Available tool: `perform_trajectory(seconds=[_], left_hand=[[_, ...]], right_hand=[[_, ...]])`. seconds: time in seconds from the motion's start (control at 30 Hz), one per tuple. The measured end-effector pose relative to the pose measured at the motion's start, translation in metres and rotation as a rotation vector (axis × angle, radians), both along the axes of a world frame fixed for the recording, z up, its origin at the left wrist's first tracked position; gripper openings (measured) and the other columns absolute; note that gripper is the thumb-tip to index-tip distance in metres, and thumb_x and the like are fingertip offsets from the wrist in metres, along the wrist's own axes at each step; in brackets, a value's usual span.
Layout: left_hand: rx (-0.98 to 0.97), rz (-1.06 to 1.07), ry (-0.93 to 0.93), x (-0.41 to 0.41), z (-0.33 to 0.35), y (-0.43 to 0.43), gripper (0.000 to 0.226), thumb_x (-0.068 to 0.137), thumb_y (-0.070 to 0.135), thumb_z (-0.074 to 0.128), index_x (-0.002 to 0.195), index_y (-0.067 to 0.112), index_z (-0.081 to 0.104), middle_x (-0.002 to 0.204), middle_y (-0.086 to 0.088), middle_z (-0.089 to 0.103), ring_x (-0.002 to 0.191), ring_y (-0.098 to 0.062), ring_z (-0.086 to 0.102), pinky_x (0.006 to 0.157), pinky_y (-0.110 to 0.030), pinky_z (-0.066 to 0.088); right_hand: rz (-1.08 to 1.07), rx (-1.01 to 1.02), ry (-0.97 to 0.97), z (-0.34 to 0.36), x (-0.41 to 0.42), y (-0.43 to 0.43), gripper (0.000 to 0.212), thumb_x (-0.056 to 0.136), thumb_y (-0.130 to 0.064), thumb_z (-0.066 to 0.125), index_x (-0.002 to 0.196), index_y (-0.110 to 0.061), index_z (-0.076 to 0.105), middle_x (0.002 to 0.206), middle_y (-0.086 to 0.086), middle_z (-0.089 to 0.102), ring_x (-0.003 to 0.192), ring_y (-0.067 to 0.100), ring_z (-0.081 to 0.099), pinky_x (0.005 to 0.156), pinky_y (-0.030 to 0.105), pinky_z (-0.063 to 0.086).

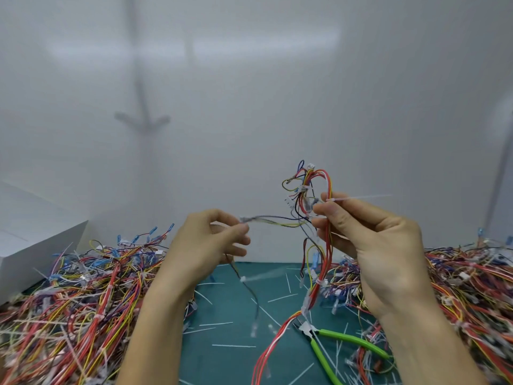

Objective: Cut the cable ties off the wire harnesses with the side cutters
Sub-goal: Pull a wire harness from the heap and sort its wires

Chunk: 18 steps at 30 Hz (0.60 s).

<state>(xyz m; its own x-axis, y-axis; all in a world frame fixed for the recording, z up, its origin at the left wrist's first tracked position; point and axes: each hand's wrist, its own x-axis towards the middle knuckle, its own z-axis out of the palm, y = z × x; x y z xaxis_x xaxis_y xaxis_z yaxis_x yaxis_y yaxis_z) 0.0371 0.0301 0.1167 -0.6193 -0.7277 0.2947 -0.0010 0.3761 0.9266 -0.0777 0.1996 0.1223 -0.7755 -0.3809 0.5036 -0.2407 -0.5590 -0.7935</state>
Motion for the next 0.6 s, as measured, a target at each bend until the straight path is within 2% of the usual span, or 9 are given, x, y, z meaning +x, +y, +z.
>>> perform_trajectory(seconds=[0.07, 0.1, 0.17, 0.23, 0.33, 0.4, 0.5, 0.6], left_hand=[[-0.212, 0.042, -0.142, -0.001, 0.0, 0.002, 0.027, 0.078, 0.021, 0.081, 0.099, 0.017, 0.064, 0.093, 0.001, 0.072, 0.09, -0.017, 0.07, 0.085, -0.038, 0.056], [-0.315, 0.051, -0.173, -0.001, 0.002, 0.005, 0.031, 0.074, 0.022, 0.083, 0.097, 0.021, 0.064, 0.096, 0.005, 0.069, 0.093, -0.011, 0.066, 0.086, -0.032, 0.053], [-0.428, -0.009, -0.124, 0.0, 0.007, 0.014, 0.024, 0.071, 0.023, 0.084, 0.087, 0.025, 0.066, 0.086, 0.009, 0.067, 0.083, -0.005, 0.063, 0.076, -0.023, 0.05], [-0.434, -0.198, -0.127, -0.001, 0.011, 0.025, 0.014, 0.074, 0.026, 0.083, 0.079, 0.023, 0.071, 0.074, 0.007, 0.07, 0.07, -0.006, 0.064, 0.068, -0.023, 0.05], [-0.447, -0.437, -0.309, -0.009, 0.009, 0.041, 0.018, 0.077, 0.037, 0.08, 0.084, 0.021, 0.075, 0.076, 0.006, 0.074, 0.075, -0.011, 0.07, 0.074, -0.033, 0.055], [-0.527, -0.413, -0.369, -0.017, 0.005, 0.047, 0.023, 0.076, 0.041, 0.079, 0.08, 0.018, 0.074, 0.073, 0.005, 0.073, 0.067, -0.008, 0.067, 0.069, -0.034, 0.054], [-0.546, -0.411, -0.362, -0.026, 0.001, 0.05, 0.022, 0.077, 0.037, 0.079, 0.069, 0.019, 0.07, 0.06, 0.007, 0.066, 0.054, 0.0, 0.056, 0.055, -0.021, 0.044], [-0.531, -0.423, -0.339, -0.029, -0.003, 0.049, 0.017, 0.078, 0.03, 0.079, 0.068, 0.02, 0.07, 0.057, 0.008, 0.063, 0.05, 0.002, 0.053, 0.053, -0.016, 0.039]], right_hand=[[0.011, -0.001, -0.009, 0.0, 0.0, 0.0, 0.016, 0.065, -0.022, 0.077, 0.08, -0.017, 0.082, 0.08, 0.007, 0.078, 0.065, 0.017, 0.073, 0.063, 0.021, 0.057], [0.015, -0.002, -0.013, 0.0, 0.0, -0.001, 0.016, 0.064, -0.022, 0.077, 0.079, -0.017, 0.082, 0.08, 0.007, 0.077, 0.065, 0.017, 0.073, 0.063, 0.021, 0.057], [0.028, -0.002, -0.02, -0.001, 0.0, -0.002, 0.014, 0.064, -0.022, 0.077, 0.076, -0.016, 0.082, 0.079, 0.008, 0.077, 0.065, 0.017, 0.073, 0.063, 0.021, 0.057], [0.042, -0.009, -0.033, -0.002, 0.002, -0.004, 0.014, 0.063, -0.021, 0.077, 0.075, -0.016, 0.082, 0.078, 0.007, 0.077, 0.064, 0.017, 0.072, 0.062, 0.021, 0.057], [0.055, -0.009, -0.033, -0.002, 0.005, -0.005, 0.012, 0.064, -0.022, 0.075, 0.074, -0.021, 0.082, 0.081, 0.006, 0.077, 0.065, 0.016, 0.071, 0.063, 0.022, 0.058], [0.07, -0.011, -0.032, -0.002, 0.007, -0.007, 0.01, 0.066, -0.021, 0.074, 0.072, -0.022, 0.082, 0.082, 0.006, 0.078, 0.065, 0.016, 0.071, 0.064, 0.023, 0.058], [0.076, -0.026, -0.072, -0.004, 0.008, -0.01, 0.01, 0.064, -0.018, 0.076, 0.072, -0.017, 0.082, 0.08, 0.009, 0.077, 0.064, 0.018, 0.071, 0.064, 0.023, 0.058], [0.086, -0.044, -0.099, -0.005, 0.01, -0.013, 0.009, 0.064, -0.014, 0.076, 0.071, -0.012, 0.08, 0.076, 0.011, 0.076, 0.063, 0.017, 0.071, 0.062, 0.023, 0.058]])
